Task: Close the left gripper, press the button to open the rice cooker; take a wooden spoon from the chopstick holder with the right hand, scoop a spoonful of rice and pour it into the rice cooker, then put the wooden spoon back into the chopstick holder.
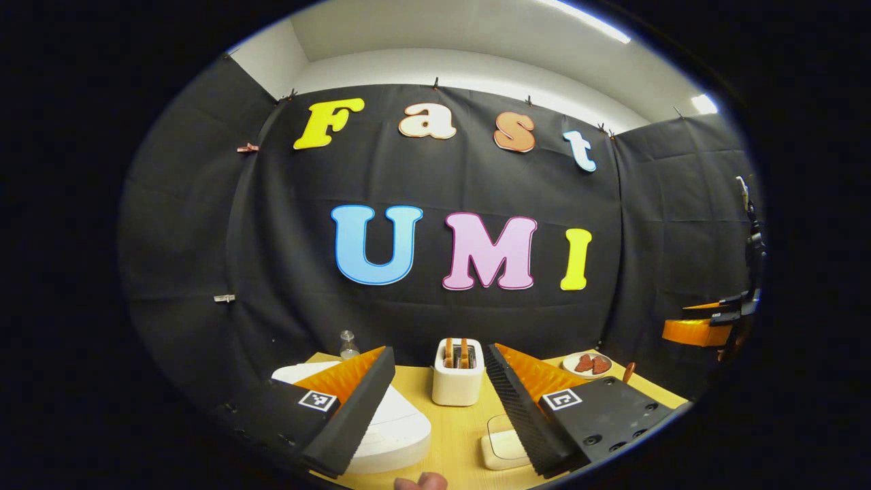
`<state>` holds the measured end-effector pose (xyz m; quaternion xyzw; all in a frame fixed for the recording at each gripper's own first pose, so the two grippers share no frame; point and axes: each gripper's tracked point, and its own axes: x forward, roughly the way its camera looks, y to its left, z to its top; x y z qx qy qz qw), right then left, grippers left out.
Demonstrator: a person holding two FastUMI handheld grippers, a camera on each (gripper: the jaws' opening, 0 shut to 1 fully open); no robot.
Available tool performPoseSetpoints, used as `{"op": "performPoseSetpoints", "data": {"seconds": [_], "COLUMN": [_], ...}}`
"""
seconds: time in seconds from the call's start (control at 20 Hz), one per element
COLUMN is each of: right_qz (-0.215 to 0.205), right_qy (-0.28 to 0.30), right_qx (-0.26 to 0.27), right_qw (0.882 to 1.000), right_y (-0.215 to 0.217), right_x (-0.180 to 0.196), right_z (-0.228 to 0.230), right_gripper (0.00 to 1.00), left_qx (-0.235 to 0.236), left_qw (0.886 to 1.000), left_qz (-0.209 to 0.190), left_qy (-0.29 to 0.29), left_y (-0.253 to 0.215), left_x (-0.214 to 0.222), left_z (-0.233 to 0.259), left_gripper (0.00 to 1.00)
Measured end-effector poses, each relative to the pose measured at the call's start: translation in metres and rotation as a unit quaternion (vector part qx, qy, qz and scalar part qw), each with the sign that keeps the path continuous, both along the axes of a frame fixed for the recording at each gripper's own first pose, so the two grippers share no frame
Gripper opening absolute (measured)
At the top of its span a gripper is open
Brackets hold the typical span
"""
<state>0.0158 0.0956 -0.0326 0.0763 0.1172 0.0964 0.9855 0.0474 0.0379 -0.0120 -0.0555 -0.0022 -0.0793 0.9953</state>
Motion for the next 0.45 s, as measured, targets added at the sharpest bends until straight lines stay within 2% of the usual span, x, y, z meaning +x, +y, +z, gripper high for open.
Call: {"op": "performPoseSetpoints", "data": {"seconds": [0.45], "right_qz": [-0.005], "right_qy": [0.003], "right_qx": [-0.002], "right_qw": [1.0], "right_y": [-0.0053], "right_x": [-0.0041], "right_z": [-0.0007], "right_gripper": [0.98], "left_qx": [0.012], "left_qw": [1.0], "left_qz": [-0.009], "left_qy": [0.01], "left_y": [-0.0075], "left_x": [-0.0027], "left_z": [-0.0103], "left_gripper": [0.94]}}
